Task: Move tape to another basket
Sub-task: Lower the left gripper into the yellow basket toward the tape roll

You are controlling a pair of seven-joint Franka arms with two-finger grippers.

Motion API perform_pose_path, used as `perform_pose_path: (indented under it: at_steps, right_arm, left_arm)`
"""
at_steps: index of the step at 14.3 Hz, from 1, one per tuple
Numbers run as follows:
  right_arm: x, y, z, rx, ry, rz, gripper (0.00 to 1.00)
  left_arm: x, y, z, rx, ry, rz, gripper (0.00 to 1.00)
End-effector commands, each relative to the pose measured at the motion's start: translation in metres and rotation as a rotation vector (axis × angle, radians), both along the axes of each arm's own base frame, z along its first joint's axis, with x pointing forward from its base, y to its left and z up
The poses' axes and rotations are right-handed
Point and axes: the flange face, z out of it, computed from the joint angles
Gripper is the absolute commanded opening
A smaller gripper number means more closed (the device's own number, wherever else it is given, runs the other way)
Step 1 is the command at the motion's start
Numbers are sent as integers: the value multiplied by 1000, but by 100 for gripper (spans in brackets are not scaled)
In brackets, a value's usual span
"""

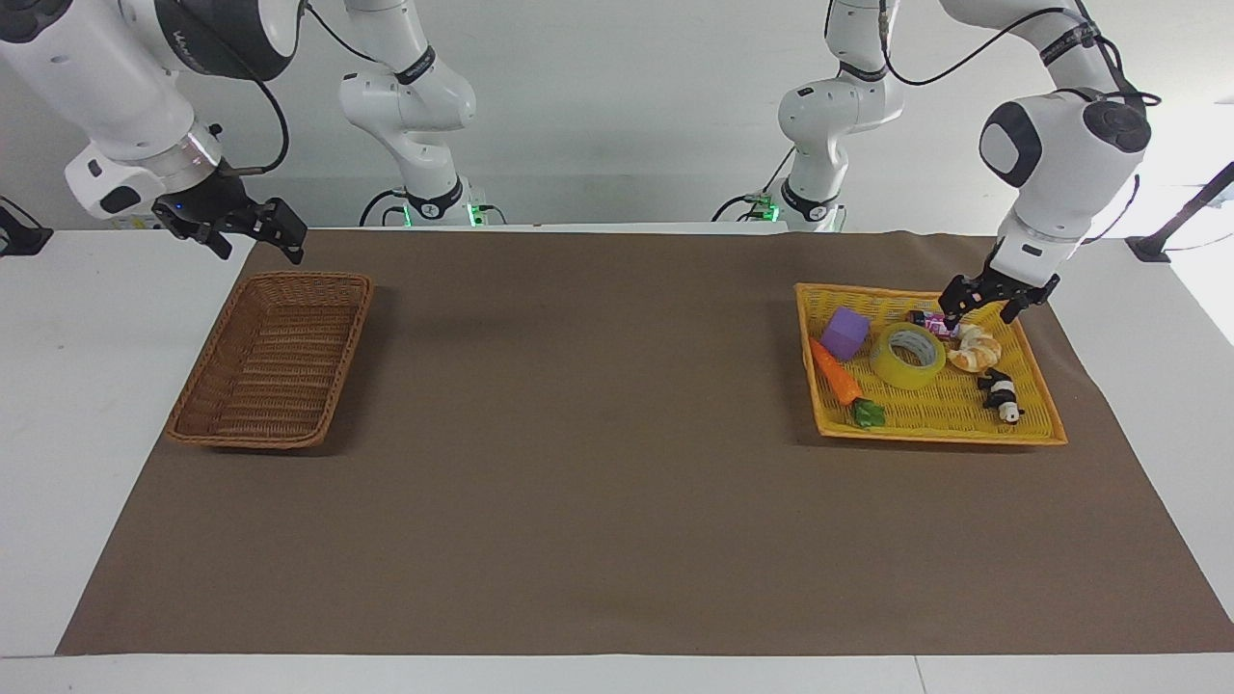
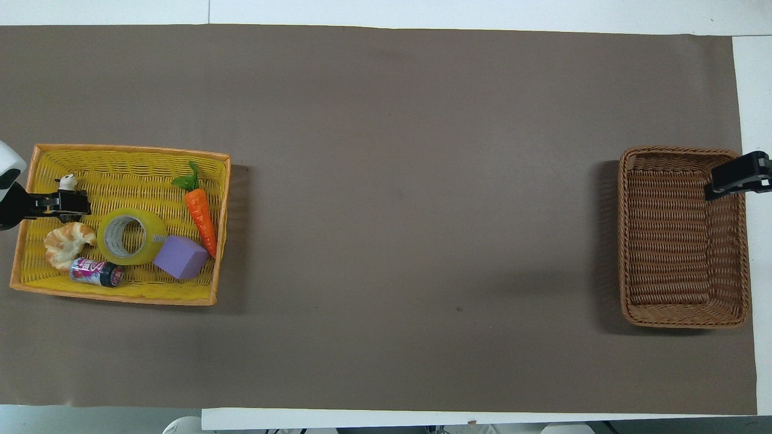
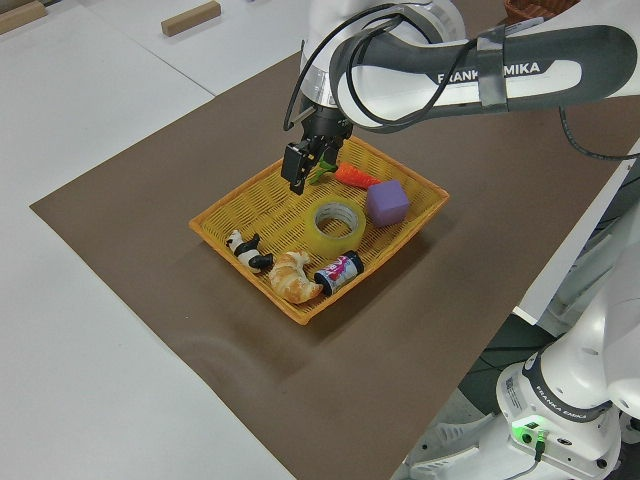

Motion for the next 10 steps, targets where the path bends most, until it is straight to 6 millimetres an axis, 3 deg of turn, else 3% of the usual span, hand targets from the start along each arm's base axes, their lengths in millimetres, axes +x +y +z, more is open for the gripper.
perform_pose_path:
  at_steps: [1, 3, 5, 7, 10]
  right_arm:
    - [-5, 0, 0, -4, -13, 11, 99]
    - [-5, 0, 0, -4, -13, 11, 99]
    - [-5, 0, 0, -4, -13, 11, 99]
    - [-5, 0, 0, -4, -13, 11, 99]
    - [-5, 0, 0, -4, -13, 11, 99]
  left_arm:
    - [-2, 8, -35, -9, 10, -2, 64]
    - [-4, 7, -38, -9, 18, -2, 60]
    - [-14, 7, -57, -13, 51, 0, 52]
    - [-21, 2, -69, -15, 71, -2, 52]
    - [-16, 9, -79, -16, 36, -4, 52]
